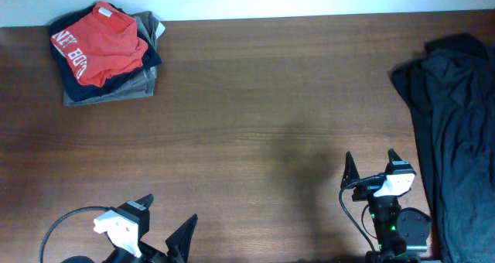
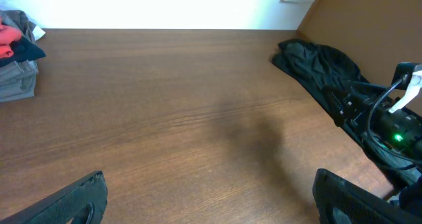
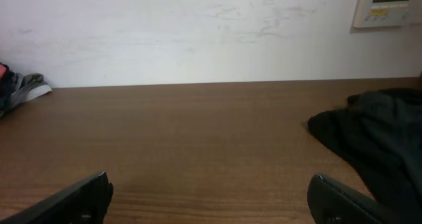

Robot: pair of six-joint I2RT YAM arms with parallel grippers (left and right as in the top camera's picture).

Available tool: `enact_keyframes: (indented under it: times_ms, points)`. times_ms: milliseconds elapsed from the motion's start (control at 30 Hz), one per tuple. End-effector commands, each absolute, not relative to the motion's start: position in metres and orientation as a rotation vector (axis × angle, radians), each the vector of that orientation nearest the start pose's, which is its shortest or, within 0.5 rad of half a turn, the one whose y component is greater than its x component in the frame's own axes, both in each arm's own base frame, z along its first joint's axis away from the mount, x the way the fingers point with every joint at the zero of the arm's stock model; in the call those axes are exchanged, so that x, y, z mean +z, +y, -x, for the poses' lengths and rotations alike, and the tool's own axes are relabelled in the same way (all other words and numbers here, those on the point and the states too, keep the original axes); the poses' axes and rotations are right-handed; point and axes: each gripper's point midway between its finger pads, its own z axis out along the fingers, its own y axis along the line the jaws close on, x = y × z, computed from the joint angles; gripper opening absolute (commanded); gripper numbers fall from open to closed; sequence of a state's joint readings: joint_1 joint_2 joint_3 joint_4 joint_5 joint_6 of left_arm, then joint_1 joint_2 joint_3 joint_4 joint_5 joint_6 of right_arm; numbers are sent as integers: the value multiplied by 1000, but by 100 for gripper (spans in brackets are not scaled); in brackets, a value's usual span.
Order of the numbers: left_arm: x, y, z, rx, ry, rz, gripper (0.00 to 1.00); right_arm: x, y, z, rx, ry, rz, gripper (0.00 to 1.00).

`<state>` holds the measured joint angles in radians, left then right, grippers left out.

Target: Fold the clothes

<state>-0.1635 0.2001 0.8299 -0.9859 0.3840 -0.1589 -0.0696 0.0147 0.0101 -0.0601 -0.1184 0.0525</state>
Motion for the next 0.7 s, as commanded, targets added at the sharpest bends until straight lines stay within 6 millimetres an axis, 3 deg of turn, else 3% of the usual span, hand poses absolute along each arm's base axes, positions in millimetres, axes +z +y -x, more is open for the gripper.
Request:
enact_keyframes:
  times_ms: [0, 133, 233, 400, 667]
  points:
    - [277, -86, -129, -587, 1921, -255, 99, 159, 2, -246, 85, 1637, -21, 99]
    - [267, -80, -133, -585, 1963, -176, 99, 159, 2, -246, 85, 1637, -21, 99]
    - [251, -65, -147, -526, 1992, -37, 99, 159, 2, -246, 85, 1637, -21, 99]
    - [223, -58, -175, -484, 1916, 10, 99, 159, 2, -246, 85, 1637, -21, 99]
    - [232, -51, -219, -444, 1583, -13, 99, 159, 2, -246, 85, 1637, -21, 99]
